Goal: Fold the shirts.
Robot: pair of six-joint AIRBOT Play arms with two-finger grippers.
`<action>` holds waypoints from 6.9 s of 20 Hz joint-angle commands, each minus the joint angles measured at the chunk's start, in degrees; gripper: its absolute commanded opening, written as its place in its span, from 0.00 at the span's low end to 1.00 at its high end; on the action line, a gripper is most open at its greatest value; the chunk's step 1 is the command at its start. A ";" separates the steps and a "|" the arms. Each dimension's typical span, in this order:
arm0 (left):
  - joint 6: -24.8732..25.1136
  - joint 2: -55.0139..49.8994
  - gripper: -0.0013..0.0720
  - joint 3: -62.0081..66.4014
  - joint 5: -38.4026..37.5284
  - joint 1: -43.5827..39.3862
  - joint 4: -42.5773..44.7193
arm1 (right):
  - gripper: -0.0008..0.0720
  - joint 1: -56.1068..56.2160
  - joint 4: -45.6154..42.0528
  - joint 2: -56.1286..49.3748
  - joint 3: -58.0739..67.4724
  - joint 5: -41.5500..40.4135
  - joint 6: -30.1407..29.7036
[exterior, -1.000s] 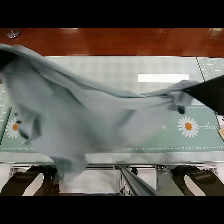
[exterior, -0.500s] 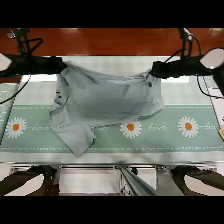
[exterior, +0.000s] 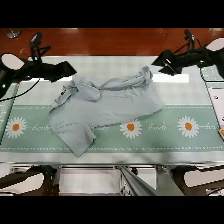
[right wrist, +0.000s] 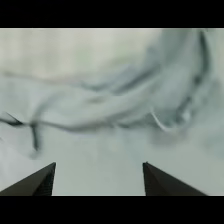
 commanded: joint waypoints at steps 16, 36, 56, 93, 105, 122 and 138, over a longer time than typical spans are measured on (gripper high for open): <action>10.84 15.06 0.98 -46.36 -8.50 37.00 -9.94 | 0.86 -19.65 5.66 37.40 -56.72 -7.52 -14.88; 20.13 15.15 0.05 -44.30 -6.51 26.97 -21.27 | 0.86 -7.58 5.11 11.67 -43.19 -15.58 -7.93; 19.58 30.01 0.05 20.17 -3.19 28.44 -28.83 | 0.06 2.21 -13.77 22.71 30.77 0.79 -0.83; -20.87 -2.01 0.05 0.87 22.60 5.18 16.20 | 0.06 2.25 -4.42 -3.10 3.56 -14.25 2.27; -4.42 -5.27 0.05 1.79 -7.30 7.23 12.26 | 0.06 0.46 -11.06 -12.72 12.98 11.74 0.04; -2.49 -4.35 0.97 -5.11 -26.43 16.22 16.04 | 0.86 -2.19 -26.95 -2.25 -0.52 16.59 1.97; 1.70 21.29 0.97 -50.77 -12.07 25.00 -5.95 | 0.86 -10.49 7.80 31.80 -55.43 -8.57 -13.53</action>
